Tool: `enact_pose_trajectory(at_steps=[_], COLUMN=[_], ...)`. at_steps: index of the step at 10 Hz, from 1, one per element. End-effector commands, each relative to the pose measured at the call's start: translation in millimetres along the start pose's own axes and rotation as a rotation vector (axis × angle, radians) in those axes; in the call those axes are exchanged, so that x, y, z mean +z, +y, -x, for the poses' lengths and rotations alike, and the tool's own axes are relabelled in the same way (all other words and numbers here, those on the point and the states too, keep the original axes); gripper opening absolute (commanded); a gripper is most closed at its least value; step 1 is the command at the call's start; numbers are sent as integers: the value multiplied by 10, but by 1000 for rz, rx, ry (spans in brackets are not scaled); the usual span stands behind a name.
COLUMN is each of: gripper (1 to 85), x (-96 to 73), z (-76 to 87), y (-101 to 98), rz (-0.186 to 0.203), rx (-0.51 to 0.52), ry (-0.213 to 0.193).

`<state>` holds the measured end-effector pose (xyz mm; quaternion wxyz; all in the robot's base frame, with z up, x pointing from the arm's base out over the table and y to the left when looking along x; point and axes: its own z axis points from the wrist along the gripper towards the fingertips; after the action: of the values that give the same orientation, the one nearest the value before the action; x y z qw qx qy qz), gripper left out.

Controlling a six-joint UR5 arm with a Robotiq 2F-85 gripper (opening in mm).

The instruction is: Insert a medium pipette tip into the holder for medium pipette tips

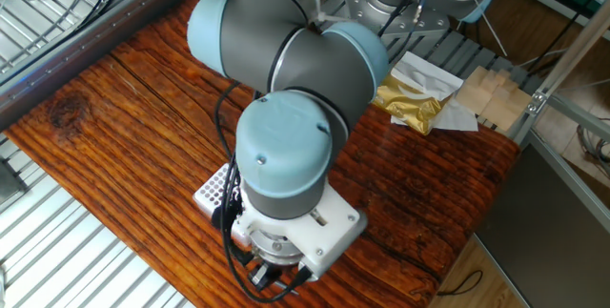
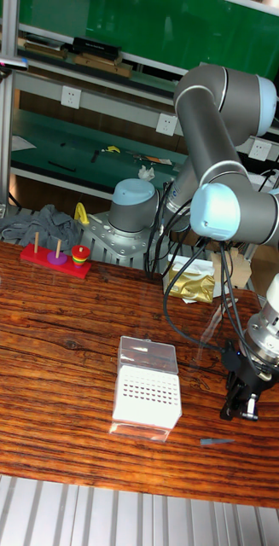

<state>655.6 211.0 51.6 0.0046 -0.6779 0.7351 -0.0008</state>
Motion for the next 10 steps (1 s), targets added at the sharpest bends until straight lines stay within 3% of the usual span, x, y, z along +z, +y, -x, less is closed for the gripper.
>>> enact_pose_trajectory(at_steps=[1,2,4,6,7,10], gripper=[13,13,13,10,20,80], x=[2,2,14,40,43,61], z=[-22,-34,-115,-108,-115,-114], y=[-75,-95,-224,-261,-315,-237], rz=[18,24,-15,-11,-30,1], rx=[-14,-19,-21,-25,-25,-28], ry=[-12,-12,15,4,6,3])
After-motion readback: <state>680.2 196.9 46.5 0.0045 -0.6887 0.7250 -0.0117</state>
